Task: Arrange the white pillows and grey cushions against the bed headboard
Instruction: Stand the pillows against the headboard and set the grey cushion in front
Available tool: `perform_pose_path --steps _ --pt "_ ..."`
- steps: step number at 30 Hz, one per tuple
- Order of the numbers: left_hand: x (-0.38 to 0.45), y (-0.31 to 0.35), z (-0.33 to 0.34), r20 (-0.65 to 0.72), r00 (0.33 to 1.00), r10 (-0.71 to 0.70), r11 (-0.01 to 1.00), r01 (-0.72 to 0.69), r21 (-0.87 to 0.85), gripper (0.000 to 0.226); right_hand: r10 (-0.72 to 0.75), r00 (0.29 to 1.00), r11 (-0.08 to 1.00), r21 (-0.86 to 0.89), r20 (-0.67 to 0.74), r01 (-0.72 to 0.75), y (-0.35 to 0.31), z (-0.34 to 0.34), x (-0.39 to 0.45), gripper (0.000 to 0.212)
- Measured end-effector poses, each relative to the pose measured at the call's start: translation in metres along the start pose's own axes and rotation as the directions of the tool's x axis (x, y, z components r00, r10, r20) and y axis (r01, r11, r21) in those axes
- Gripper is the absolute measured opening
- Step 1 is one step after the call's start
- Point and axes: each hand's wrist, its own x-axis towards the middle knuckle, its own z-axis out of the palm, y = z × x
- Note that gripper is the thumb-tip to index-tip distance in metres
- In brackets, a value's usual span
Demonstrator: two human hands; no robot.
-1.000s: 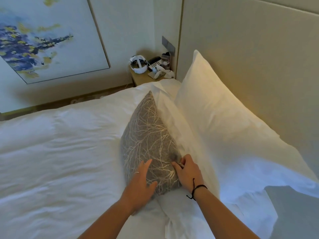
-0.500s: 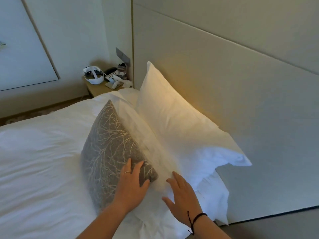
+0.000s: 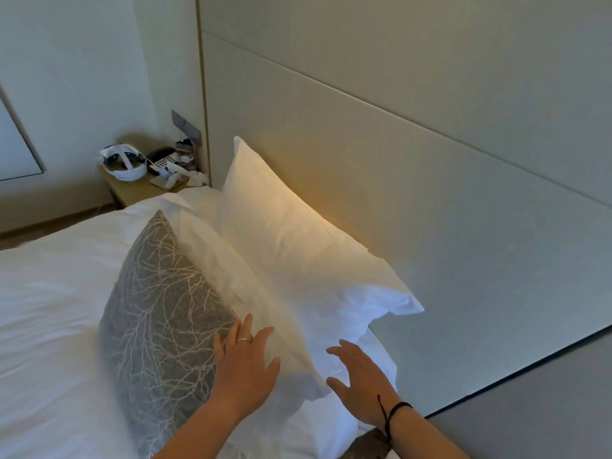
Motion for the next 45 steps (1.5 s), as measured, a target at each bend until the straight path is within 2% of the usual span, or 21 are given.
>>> perform_pose_path --steps 6,11,14,20,24,29,36,45 --pt "0.04 -0.002 -0.007 -0.02 0.997 -0.081 0.995 0.082 0.055 0.051 -0.077 0.991 0.995 0.054 -0.106 0.083 0.008 -0.041 0.056 0.051" --pt "0.098 0.016 -0.001 -0.018 0.99 -0.14 0.985 0.141 0.1 0.053 -0.156 0.973 0.986 0.036 -0.168 0.164 0.029 -0.097 0.144 0.049" --pt "0.146 0.035 0.003 0.004 0.981 -0.194 0.976 0.193 0.1 0.051 -0.151 0.965 0.987 0.02 -0.213 0.159 0.049 -0.129 0.204 0.047" --pt "0.248 0.086 0.008 -0.012 0.981 -0.191 0.979 0.192 0.073 0.051 -0.093 0.995 0.993 0.064 -0.018 0.094 0.094 -0.133 0.262 0.065" --pt "0.285 0.099 0.013 -0.037 0.993 -0.111 0.981 0.115 0.158 0.048 -0.123 0.992 0.987 0.103 0.013 0.121 0.101 -0.126 0.273 0.073" --pt "0.308 0.098 0.007 0.006 0.998 -0.058 0.95 0.053 0.308 0.067 -0.097 0.994 0.988 0.129 0.043 0.09 0.098 -0.129 0.274 0.087" --pt "0.335 0.093 -0.003 0.084 0.996 0.031 0.894 -0.065 0.442 0.074 -0.034 0.994 0.995 0.098 0.102 0.024 0.101 -0.129 0.274 0.096" --pt "0.379 0.1 -0.019 0.172 0.974 0.151 0.794 -0.223 0.566 0.069 0.032 0.995 0.999 0.04 0.091 -0.036 0.096 -0.126 0.256 0.119"
